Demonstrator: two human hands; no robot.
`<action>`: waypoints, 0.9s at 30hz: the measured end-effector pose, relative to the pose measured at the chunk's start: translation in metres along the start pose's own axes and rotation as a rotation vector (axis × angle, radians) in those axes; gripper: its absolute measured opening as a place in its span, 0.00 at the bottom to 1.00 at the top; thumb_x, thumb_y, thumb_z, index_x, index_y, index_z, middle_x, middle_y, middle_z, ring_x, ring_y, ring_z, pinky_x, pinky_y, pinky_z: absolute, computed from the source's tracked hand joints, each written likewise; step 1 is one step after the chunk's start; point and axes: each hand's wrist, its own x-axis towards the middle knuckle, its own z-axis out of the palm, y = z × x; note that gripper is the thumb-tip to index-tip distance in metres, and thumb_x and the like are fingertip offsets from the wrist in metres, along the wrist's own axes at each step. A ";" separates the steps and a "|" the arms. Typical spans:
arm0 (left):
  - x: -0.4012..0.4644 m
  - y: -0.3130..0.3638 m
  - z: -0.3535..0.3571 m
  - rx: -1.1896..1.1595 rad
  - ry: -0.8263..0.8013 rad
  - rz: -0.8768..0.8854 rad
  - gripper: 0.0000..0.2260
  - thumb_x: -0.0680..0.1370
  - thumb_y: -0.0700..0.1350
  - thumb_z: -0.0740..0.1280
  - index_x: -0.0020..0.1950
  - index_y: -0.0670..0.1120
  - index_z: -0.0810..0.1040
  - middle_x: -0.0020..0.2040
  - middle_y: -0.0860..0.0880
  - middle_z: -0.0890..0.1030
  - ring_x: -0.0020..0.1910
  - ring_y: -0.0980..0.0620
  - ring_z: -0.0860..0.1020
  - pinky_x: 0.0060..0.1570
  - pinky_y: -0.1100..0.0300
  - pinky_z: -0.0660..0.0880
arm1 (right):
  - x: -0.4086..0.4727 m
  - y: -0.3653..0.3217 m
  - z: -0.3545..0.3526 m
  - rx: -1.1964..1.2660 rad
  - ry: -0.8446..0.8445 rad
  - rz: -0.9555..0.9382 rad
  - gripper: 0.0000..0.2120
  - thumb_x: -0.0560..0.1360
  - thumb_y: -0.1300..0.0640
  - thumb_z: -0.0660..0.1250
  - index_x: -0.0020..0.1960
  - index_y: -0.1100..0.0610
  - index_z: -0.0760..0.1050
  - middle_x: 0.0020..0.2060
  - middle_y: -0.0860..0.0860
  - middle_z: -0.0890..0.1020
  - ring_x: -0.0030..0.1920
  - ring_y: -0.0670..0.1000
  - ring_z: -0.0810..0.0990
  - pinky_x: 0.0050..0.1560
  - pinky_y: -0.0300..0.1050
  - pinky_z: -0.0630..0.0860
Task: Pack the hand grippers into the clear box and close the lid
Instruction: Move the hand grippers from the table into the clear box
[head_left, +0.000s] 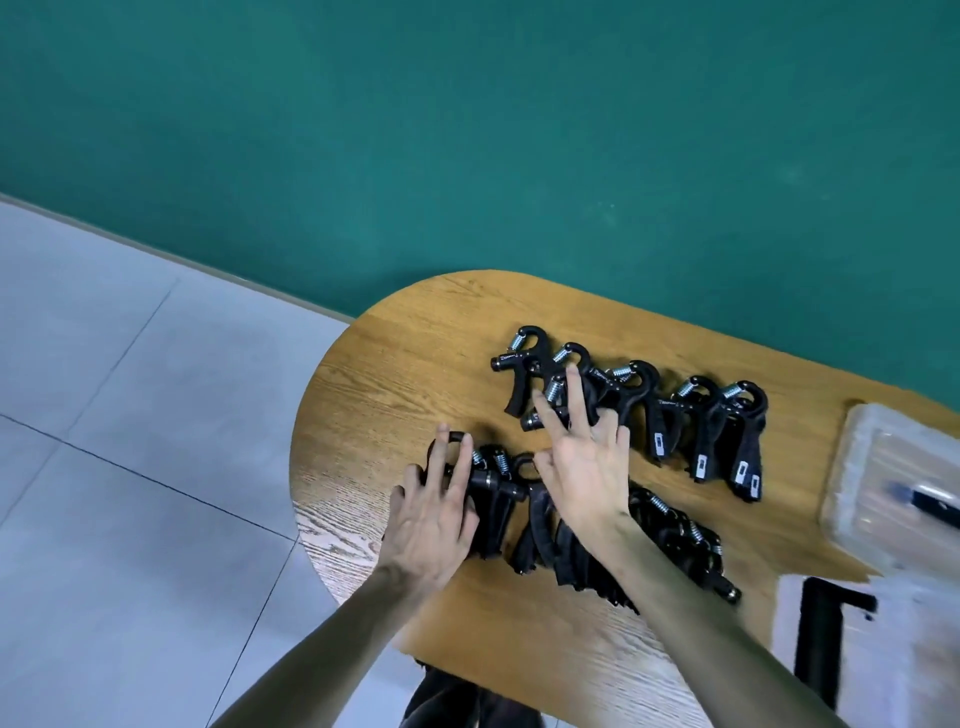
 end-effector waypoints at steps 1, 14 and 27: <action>-0.003 0.005 -0.007 0.015 0.035 0.000 0.36 0.81 0.53 0.49 0.79 0.50 0.27 0.81 0.44 0.31 0.55 0.48 0.67 0.57 0.50 0.73 | -0.011 0.004 -0.012 0.014 0.005 0.026 0.35 0.72 0.56 0.72 0.77 0.49 0.67 0.82 0.58 0.50 0.50 0.63 0.73 0.48 0.58 0.73; -0.045 0.137 -0.118 0.023 0.187 0.145 0.35 0.83 0.51 0.54 0.81 0.52 0.31 0.79 0.44 0.26 0.54 0.45 0.65 0.52 0.51 0.74 | -0.128 0.072 -0.127 0.170 0.170 0.243 0.34 0.71 0.58 0.73 0.76 0.50 0.70 0.81 0.58 0.56 0.45 0.60 0.72 0.45 0.56 0.79; -0.081 0.325 -0.093 -0.009 0.183 0.273 0.36 0.83 0.51 0.55 0.81 0.54 0.32 0.80 0.46 0.28 0.62 0.41 0.65 0.60 0.46 0.73 | -0.217 0.228 -0.151 0.280 0.275 0.370 0.35 0.72 0.60 0.71 0.77 0.48 0.67 0.83 0.54 0.50 0.44 0.55 0.64 0.45 0.53 0.76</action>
